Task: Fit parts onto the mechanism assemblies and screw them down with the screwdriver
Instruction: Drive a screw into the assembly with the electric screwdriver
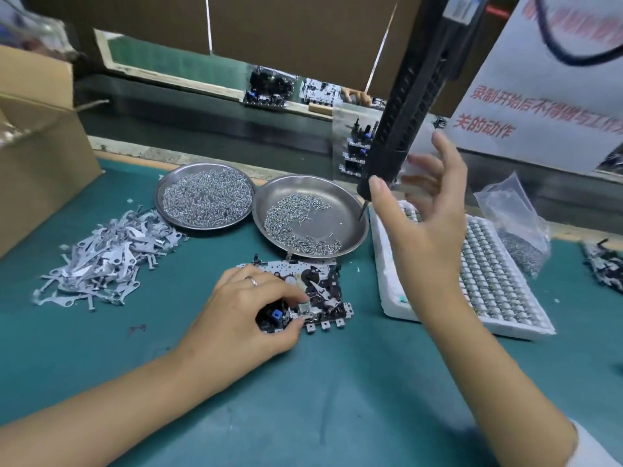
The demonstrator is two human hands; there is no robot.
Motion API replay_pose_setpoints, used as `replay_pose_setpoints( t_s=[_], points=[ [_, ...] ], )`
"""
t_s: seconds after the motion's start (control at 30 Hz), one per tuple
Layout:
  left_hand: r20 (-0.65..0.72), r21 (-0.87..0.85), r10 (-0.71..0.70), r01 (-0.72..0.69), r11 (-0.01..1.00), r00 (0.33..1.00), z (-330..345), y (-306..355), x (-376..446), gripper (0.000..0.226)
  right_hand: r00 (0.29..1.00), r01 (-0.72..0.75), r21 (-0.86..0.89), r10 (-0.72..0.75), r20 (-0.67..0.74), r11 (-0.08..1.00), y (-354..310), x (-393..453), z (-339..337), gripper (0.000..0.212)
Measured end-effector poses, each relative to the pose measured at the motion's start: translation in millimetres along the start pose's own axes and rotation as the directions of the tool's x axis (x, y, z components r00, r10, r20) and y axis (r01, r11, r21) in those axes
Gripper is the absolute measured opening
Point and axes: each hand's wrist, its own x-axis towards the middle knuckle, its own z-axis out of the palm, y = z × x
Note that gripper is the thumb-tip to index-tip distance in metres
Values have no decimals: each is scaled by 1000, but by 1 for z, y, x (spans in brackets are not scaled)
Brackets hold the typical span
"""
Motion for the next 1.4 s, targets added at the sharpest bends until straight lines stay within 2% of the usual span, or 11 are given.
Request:
replay_pose_setpoints(
  t_s=[0.1,0.2,0.33,0.47,0.63,0.87,1.4],
  points=[
    [-8,-21,4,-4,1000,1000,0,-1,0,28,998,-49,11,49,29,999,-14,36,9,82],
    [-15,-35,6,-7,999,1000,2,-2,2,27,997,-64,92,68,-40,994,-19,52,21,81],
    [-26,-52,-1,-1,999,1000,3,-2,2,27,993,-35,238,60,-99,971,-25,51,30,58],
    [-37,-46,-28,26,999,999,4,-1,2,22,999,-26,444,14,30,896,-32,25,30,22],
    [-28,-38,-33,32,999,999,5,-2,2,22,990,-114,647,34,135,754,-34,-15,35,19],
    [-58,-19,16,-18,1000,998,5,-2,3,18,991,-119,696,42,127,708,-35,-27,42,20],
    [-78,-9,45,-46,999,996,6,-4,4,15,992,-114,679,49,115,725,-31,-31,48,22]
  ],
)
